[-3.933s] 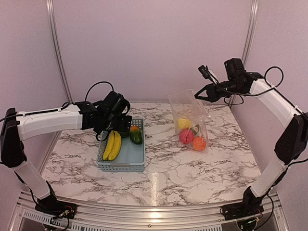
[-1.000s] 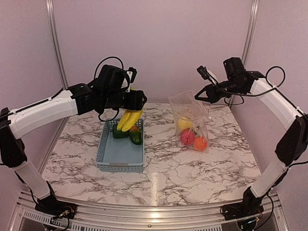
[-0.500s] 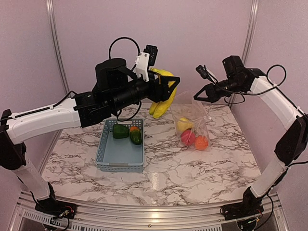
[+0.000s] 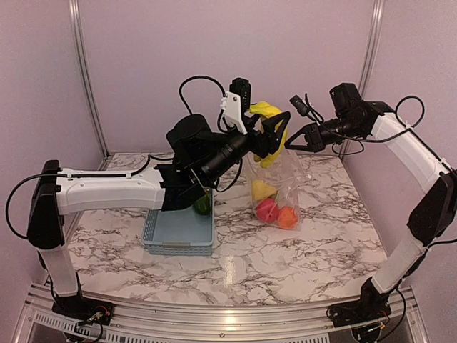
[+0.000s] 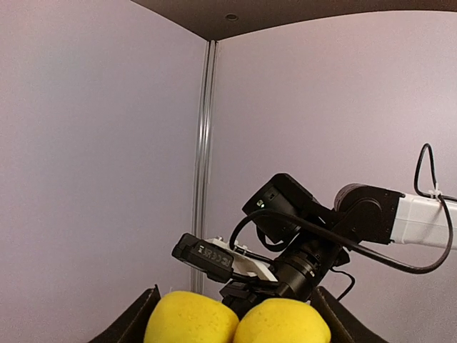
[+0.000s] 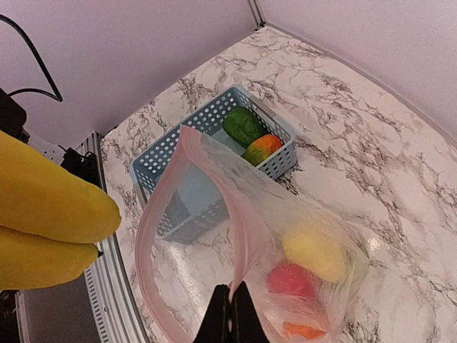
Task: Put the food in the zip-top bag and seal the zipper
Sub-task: Place the fake fruit in the zipper food storage bag.
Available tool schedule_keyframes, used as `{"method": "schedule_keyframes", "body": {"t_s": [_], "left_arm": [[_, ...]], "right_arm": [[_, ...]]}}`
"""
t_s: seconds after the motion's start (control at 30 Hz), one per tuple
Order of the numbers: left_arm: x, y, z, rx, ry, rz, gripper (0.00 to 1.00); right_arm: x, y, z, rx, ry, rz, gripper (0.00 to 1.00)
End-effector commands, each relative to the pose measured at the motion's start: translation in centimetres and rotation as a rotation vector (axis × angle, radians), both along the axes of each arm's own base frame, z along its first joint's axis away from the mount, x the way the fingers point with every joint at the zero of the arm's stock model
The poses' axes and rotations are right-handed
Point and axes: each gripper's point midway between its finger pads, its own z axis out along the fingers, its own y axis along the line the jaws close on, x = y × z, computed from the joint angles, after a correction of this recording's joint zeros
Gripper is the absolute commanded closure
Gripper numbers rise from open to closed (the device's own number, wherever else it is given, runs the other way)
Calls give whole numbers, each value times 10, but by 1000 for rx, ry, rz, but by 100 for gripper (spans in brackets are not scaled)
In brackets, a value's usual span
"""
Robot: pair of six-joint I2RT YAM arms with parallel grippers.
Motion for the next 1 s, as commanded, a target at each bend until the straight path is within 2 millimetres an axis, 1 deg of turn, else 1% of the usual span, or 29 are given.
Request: {"method": "schedule_keyframes", "body": {"t_s": [0.0,0.1,0.2,0.27,0.4,0.47,0.53,0.63,0.73,0.83,0.9,0.97], "left_arm": [[9,-1,11,-112,-81,75,36],[17,-11,-1,-116,-80,93,36],[24,-23,-19,-93,-72,105,36],[28,-27,-32,-83,-58,112,35],[33,-29,-52,-62,-23,122,27],[34,-28,-56,-57,-11,128,23],[35,-28,-58,-55,-1,133,16],[35,-28,-56,-46,7,131,7],[33,-26,-48,-49,6,121,4],[24,-21,-30,-60,-3,93,3],[16,-13,-14,-64,-8,85,3],[10,-2,-3,-66,3,91,3]], "right_arm": [[-19,7,29,72,-29,61,100],[-22,8,31,81,-27,69,100],[-23,7,34,80,-35,67,100],[-24,7,34,80,-39,67,100],[-23,6,33,70,-45,59,100],[-22,6,32,70,-45,58,100],[-21,6,31,69,-42,55,100],[-17,6,31,67,-42,48,100],[-15,7,29,64,-37,45,100],[-12,5,27,52,-43,32,100],[-8,4,24,40,-49,17,100],[-4,2,22,25,-57,1,100]]}}
